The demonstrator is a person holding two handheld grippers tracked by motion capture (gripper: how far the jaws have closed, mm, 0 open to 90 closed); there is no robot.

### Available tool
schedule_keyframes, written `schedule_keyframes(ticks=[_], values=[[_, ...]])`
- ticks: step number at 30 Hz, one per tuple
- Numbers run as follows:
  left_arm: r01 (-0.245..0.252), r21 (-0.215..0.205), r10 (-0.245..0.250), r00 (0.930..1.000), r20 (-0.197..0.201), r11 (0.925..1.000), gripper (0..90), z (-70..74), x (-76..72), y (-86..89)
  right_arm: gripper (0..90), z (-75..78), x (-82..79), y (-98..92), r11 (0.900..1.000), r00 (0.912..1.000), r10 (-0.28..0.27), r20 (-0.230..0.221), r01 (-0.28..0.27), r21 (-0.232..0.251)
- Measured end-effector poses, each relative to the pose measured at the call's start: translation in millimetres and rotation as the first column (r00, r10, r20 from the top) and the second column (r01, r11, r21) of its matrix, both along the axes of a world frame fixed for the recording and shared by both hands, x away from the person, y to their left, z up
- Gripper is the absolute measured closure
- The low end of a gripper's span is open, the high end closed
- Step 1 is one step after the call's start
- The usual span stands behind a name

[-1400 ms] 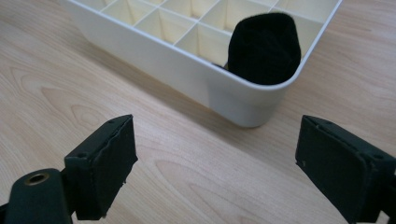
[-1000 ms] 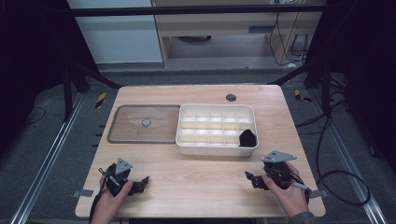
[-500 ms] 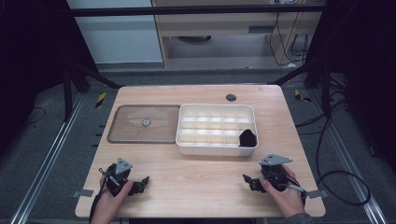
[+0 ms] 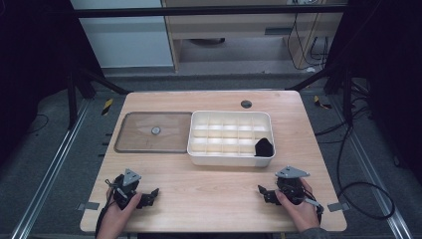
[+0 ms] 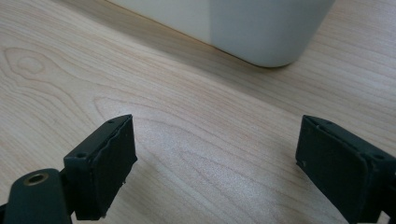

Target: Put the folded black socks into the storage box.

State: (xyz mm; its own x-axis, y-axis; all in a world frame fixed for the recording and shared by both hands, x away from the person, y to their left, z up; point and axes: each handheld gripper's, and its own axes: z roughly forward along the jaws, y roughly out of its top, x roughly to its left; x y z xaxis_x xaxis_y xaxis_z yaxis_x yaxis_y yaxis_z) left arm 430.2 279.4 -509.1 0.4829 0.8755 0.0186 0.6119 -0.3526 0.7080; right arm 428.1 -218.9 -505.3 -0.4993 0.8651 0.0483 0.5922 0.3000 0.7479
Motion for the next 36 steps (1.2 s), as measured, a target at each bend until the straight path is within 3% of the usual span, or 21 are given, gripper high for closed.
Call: schedule_keyframes(ticks=[14, 24, 27, 36], values=[[0.001, -0.001, -0.001, 1.0000, 0.000, 1.0000, 0.0, -0.1, 0.0, 0.0, 9.1, -6.7, 6.0, 3.0, 1.000, 0.9996, -0.030, 0.001, 0.030, -0.011], [0.006, -0.003, -0.006, 1.0000, 0.003, 1.0000, 0.0, -0.3, 0.5, -1.5, 1.7, -8.0, 7.0, 14.5, 0.996, 0.9981, -0.061, -0.002, 0.061, -0.065], [0.012, 0.002, -0.012, 0.9999, 0.001, 0.9999, 0.0, 0.0, 1.0, -1.8, 0.7, -8.2, 7.2, 19.7, 0.993, 0.9954, -0.096, -0.005, 0.095, -0.065], [0.011, 0.000, -0.011, 0.9999, 0.000, 0.9999, 0.0, 0.0, 1.5, -3.0, 0.7, -7.7, 4.3, 23.8, 0.994, 0.9956, -0.093, -0.012, 0.092, -0.060]])
